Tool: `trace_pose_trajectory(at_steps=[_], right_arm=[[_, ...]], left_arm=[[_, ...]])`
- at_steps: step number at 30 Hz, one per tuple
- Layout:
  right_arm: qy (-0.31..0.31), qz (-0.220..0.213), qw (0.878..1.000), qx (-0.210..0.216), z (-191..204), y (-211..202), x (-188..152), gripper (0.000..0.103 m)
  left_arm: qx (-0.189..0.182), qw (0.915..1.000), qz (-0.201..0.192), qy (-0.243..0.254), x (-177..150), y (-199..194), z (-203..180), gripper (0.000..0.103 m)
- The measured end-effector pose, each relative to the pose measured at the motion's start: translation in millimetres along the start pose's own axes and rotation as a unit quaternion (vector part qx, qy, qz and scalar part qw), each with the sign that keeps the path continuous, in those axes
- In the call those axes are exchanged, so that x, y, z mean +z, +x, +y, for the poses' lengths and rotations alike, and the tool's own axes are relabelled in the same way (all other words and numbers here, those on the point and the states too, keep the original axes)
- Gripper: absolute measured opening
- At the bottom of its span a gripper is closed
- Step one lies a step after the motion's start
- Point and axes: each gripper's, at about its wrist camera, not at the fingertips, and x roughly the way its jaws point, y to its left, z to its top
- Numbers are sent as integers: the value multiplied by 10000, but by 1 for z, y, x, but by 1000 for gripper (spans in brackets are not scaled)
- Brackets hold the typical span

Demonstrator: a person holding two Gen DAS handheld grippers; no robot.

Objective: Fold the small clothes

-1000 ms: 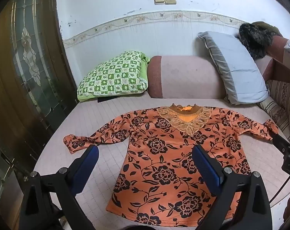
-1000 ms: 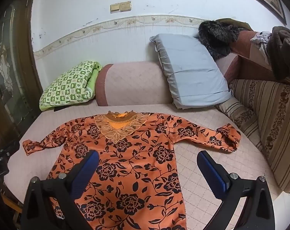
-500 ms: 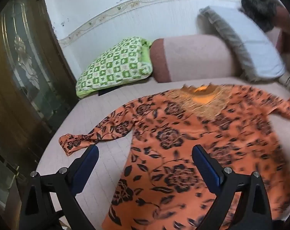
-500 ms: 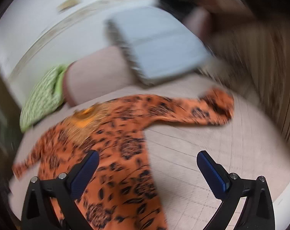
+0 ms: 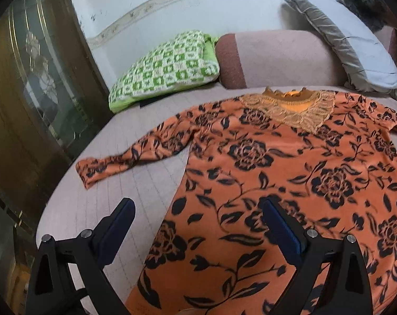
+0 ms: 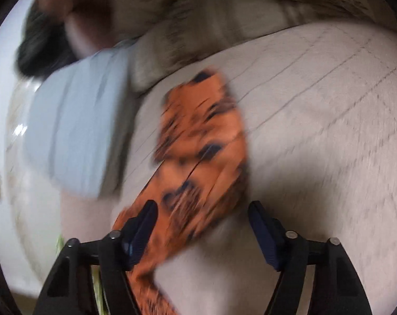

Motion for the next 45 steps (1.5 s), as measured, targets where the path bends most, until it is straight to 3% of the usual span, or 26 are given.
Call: trace_pose_trajectory(at_steps=[2, 3, 4, 7, 9, 12, 17, 20, 23, 26, 29, 31, 33, 34, 37, 41, 45], right_arm=[[-190, -145, 9994, -252, 4, 8, 11, 38], [-347, -165, 9981, -472, 9, 12, 15, 15], [-475, -160, 9966, -647, 12, 15, 18, 11], [-654, -209, 9939, -868, 22, 16, 18, 8], [-871, -345, 9925, -785, 35, 8, 12, 7], [-1311, -342, 9903, -313, 76, -11, -13, 7], [-1924, 213, 9779, 784, 165, -25, -89, 7], [-2433, 714, 9584, 1311, 219, -22, -169, 7], [-2982, 1369, 9312, 1590, 264, -2, -270, 7], [-3495, 1891, 9095, 1219, 277, 29, -359, 11], [-4523, 2332, 8604, 278, 267, 77, -454, 12], [-5073, 2417, 8267, -277, 251, 97, -491, 14], [-5621, 1787, 8074, -157, 242, 95, -504, 14], [-5843, 1707, 7933, -113, 242, 92, -506, 14], [-6068, 1922, 7712, -93, 242, 80, -507, 14], [-6037, 1987, 7717, 225, 237, 56, -496, 14], [-5592, 2328, 7950, 321, 215, 44, -480, 14]], left_arm=[[-41, 9999, 129, -75, -3, 7, 4, 98], [-51, 9998, 162, -102, -4, 11, 6, 98], [-91, 9996, 223, -154, -3, 16, 8, 98], [-169, 9989, 263, -335, 1, 23, 16, 98], [-225, 9984, 250, -458, 3, 24, 23, 98], [-291, 9976, 214, -595, 3, 21, 35, 98], [-313, 9951, 167, -925, 7, 21, 68, 98], [-262, 9935, 123, -1099, 7, 22, 91, 98], [-146, 9923, 97, -1229, 6, 22, 117, 98], [-11, 9908, 109, -1349, 5, 23, 142, 98], [76, 9883, 167, -1511, 3, 24, 165, 98], [103, 9869, 200, -1598, 1, 25, 175, 98], [128, 9863, 220, -1628, 1, 27, 179, 98], [99, 9859, 224, -1655, 1, 29, 180, 98], [-121, 9850, 298, -1697, 10, 37, 177, 98], [-612, 9801, 328, -1858, 35, 50, 170, 98], [-1098, 9724, 556, -1984, 65, 78, 157, 98]])
